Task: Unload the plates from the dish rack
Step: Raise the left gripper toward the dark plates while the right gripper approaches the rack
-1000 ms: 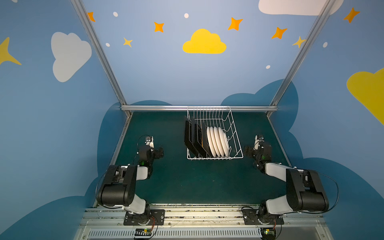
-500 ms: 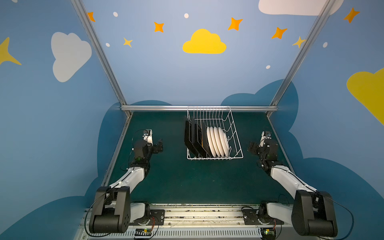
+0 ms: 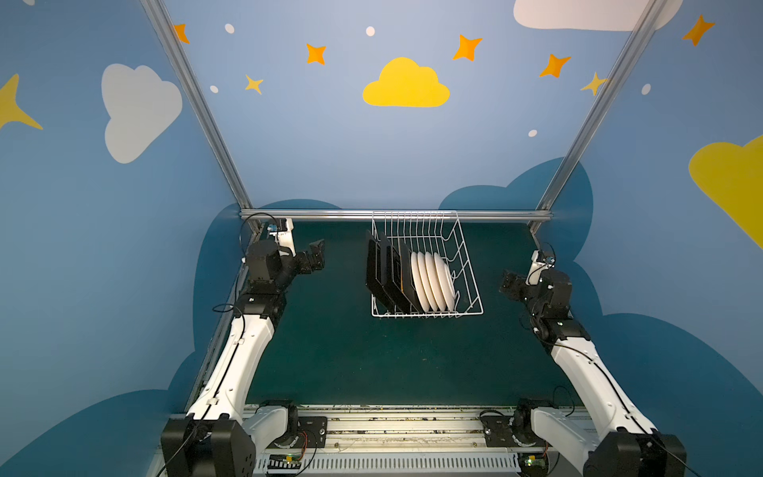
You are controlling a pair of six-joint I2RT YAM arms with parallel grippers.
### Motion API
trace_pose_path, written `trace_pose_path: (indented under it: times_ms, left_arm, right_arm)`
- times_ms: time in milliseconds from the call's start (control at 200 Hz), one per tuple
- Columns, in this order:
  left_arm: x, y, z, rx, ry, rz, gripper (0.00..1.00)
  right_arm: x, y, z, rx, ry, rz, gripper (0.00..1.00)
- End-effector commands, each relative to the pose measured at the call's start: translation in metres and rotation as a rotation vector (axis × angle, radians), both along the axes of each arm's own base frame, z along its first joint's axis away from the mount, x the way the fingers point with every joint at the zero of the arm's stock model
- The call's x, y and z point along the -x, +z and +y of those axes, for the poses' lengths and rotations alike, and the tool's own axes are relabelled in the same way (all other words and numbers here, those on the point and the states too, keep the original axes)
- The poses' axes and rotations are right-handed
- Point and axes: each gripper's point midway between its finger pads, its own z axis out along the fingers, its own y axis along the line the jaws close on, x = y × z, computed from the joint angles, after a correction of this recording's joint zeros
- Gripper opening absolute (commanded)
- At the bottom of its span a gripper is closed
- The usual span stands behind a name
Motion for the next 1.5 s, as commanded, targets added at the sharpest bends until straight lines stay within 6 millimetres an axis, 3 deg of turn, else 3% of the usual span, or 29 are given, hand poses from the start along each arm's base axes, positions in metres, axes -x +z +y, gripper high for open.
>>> trace_pose_path:
  times_ms: [0, 335, 551, 831, 1001, 1141, 1492]
  left_arm:
    - [0.014, -0.022, -0.022, 0.039, -0.078, 0.183, 1.0]
    - [0.026, -0.013, -0.069, 0.099, -0.221, 0.401, 0.99]
    - [0.03, -0.026, -0.079, 0.098, -0.182, 0.547, 0.99]
    - [0.029, -0.041, -0.108, 0.107, -0.209, 0.688, 0.96]
    - [0.026, -0.05, -0.12, 0.026, -0.195, 0.728, 0.96]
    - [0.023, -0.061, -0.118, 0.015, -0.152, 0.768, 0.94]
    - [0.001, -0.077, -0.129, 0.065, -0.141, 0.777, 0.76]
  right_arm:
    - [0.005, 0.018, 0.013, -0.034, 0.072, 0.013, 0.93]
    - [0.016, 0.073, 0.072, -0.092, 0.418, -0.01, 0.93]
    - [0.024, 0.101, 0.094, -0.118, 0.525, -0.025, 0.93]
    - [0.029, 0.107, 0.114, -0.107, 0.583, -0.007, 0.93]
    - [0.031, 0.104, 0.122, -0.089, 0.604, 0.006, 0.93]
    - [0.032, 0.104, 0.128, -0.082, 0.618, 0.013, 0.93]
    - [0.03, 0.104, 0.141, -0.058, 0.647, 0.013, 0.93]
